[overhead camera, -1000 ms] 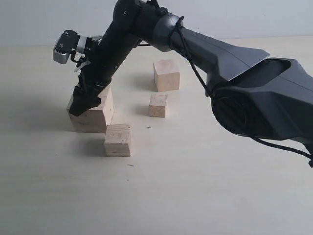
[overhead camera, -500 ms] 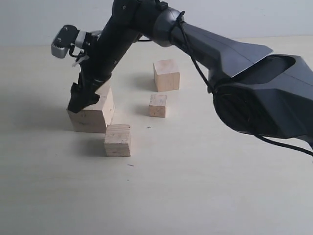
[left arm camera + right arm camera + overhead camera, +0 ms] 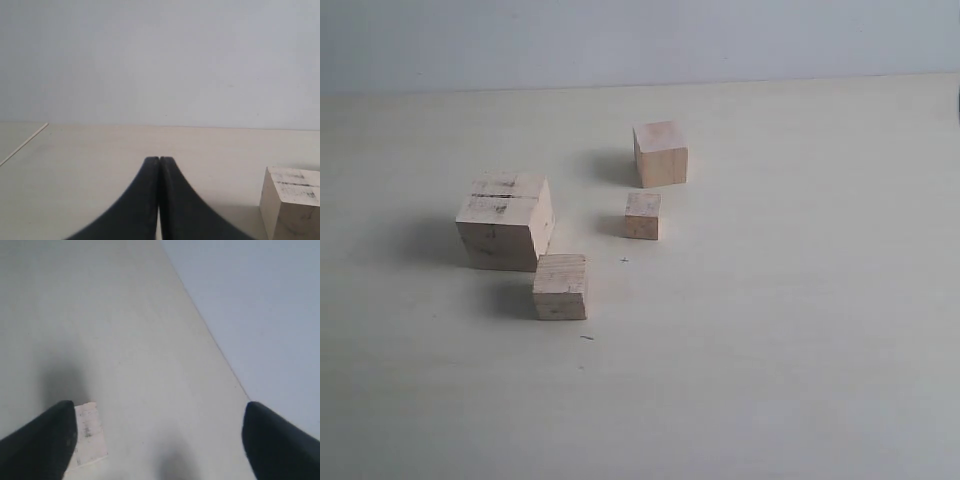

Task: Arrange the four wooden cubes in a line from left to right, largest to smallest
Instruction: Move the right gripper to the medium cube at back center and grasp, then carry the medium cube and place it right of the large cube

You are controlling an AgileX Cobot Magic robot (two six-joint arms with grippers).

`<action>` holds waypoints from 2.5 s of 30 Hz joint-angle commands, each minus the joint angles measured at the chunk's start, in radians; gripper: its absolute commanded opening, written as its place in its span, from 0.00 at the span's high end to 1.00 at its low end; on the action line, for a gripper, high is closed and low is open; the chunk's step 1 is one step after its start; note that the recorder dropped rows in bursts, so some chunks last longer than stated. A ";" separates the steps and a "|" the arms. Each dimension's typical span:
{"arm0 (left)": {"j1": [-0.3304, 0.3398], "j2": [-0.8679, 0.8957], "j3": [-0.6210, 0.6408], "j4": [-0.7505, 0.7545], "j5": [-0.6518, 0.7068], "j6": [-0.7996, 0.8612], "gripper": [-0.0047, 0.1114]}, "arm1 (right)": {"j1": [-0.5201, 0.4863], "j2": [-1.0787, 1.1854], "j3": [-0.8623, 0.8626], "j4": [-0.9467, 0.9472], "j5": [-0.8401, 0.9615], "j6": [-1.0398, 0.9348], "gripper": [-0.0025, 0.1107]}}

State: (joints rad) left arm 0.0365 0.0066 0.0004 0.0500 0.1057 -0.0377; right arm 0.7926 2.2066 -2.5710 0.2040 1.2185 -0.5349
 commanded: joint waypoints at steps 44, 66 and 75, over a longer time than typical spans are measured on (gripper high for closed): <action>0.002 -0.007 0.000 -0.006 -0.002 0.001 0.94 | -0.201 0.155 0.699 -0.137 -0.520 0.484 0.22; 0.002 -0.007 0.000 -0.006 -0.002 0.001 0.94 | -0.199 -0.151 0.699 0.101 -0.264 -0.054 0.98; 0.002 -0.007 0.000 -0.006 -0.002 0.001 0.94 | -0.199 -0.055 0.701 0.354 -0.058 -0.504 0.98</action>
State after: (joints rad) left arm 0.0365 0.0066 0.0004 0.0500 0.1057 -0.0377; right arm 0.5936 2.1210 -1.8684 0.5223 1.1217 -0.9484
